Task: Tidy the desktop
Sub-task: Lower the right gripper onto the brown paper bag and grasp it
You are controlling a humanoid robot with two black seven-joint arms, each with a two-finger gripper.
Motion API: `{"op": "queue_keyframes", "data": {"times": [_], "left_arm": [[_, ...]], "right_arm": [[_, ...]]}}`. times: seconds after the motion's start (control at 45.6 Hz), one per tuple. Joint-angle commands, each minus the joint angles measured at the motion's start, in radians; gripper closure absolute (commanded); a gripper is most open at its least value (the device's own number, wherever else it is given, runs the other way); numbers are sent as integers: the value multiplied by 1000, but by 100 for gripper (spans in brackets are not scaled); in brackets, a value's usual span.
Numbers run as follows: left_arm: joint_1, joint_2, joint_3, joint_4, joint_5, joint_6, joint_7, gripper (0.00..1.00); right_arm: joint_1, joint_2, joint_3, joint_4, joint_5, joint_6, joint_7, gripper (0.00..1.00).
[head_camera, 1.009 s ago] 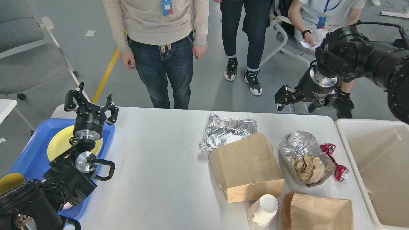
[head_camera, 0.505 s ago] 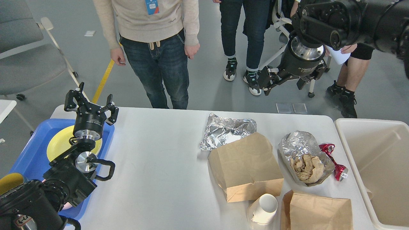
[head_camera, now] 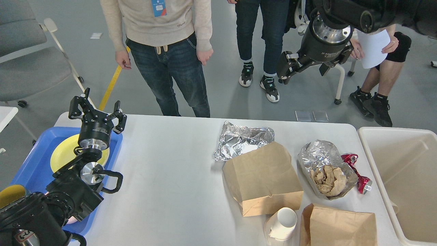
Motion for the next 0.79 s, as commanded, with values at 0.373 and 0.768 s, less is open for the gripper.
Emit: {"op": "queue_keyframes", "data": {"times": [0.373, 0.768], "left_arm": [[0, 0, 0, 0, 0, -1, 0, 3], [0, 0, 0, 0, 0, -1, 0, 3]], "right_arm": [[-496, 42, 0, -200, -1, -17, -2, 0], [-637, 58, 59, -281, -1, -18, -2, 0]]}}
